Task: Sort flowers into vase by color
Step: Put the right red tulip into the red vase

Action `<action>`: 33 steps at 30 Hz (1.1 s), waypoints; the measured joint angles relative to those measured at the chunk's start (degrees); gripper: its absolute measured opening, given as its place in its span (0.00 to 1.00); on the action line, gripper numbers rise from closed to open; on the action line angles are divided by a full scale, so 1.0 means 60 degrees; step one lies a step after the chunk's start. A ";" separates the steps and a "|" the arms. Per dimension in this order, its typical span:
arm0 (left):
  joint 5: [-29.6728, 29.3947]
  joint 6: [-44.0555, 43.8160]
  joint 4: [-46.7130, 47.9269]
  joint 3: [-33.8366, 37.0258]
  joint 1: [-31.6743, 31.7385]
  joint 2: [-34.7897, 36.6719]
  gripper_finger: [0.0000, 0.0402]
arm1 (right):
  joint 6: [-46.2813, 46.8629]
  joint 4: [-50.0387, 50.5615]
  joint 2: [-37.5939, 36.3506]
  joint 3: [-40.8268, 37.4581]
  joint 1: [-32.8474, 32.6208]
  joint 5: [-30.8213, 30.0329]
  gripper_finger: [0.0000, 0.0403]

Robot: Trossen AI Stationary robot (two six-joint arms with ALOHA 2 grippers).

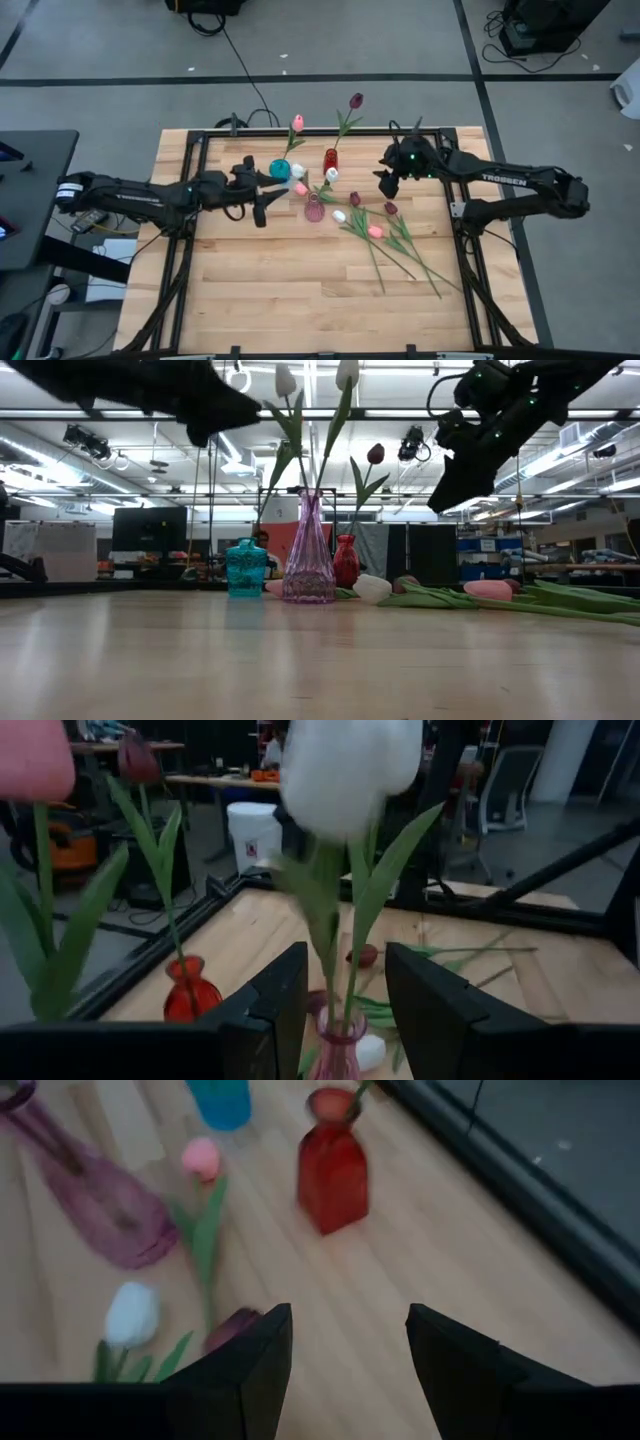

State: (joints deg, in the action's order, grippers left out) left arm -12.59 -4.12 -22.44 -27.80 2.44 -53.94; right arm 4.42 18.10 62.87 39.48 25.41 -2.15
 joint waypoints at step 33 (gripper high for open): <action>-0.1252 -0.0123 -0.1890 0.2020 0.0029 -0.0214 0.35 | 0.5491 0.6388 0.1910 0.0605 -0.3257 0.1906 0.50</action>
State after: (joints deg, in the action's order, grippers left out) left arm -20.10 -4.86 -33.78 -15.68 2.61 -55.22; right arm 37.36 56.43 74.33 43.11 5.87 9.29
